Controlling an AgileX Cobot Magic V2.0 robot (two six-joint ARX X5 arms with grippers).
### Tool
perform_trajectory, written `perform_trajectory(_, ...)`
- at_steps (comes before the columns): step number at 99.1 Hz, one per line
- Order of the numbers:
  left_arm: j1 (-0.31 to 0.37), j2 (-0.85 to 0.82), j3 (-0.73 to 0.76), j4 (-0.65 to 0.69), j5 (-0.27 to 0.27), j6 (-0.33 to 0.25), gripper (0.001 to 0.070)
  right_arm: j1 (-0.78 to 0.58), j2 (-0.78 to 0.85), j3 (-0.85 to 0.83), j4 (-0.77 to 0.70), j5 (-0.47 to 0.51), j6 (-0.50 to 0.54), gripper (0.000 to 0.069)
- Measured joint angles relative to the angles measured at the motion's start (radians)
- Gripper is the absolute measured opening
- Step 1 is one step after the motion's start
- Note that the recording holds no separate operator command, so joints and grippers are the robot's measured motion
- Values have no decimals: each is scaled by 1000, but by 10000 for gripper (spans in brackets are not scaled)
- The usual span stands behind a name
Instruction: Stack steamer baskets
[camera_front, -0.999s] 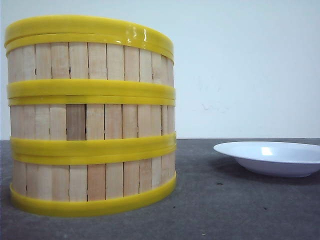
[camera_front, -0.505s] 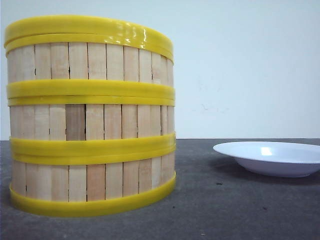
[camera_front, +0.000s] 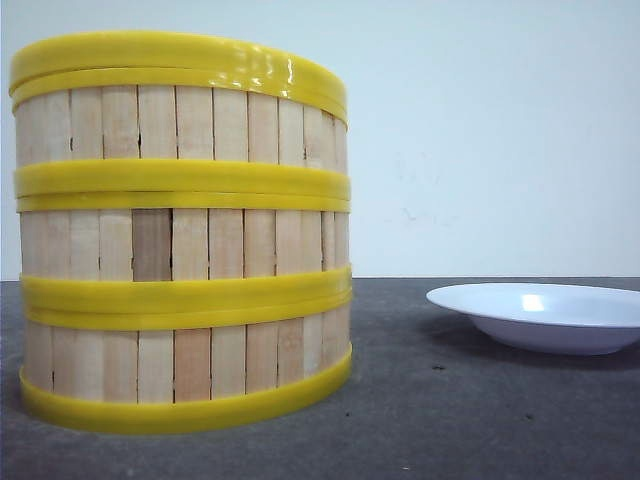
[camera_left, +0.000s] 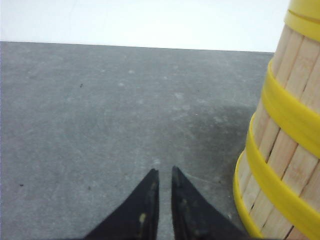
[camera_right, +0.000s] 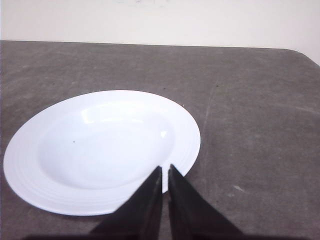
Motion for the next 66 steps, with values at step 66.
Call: perform_trajectory(66,0,0,0,0,0,0,18,0,0,-4,13,-18,0,16)
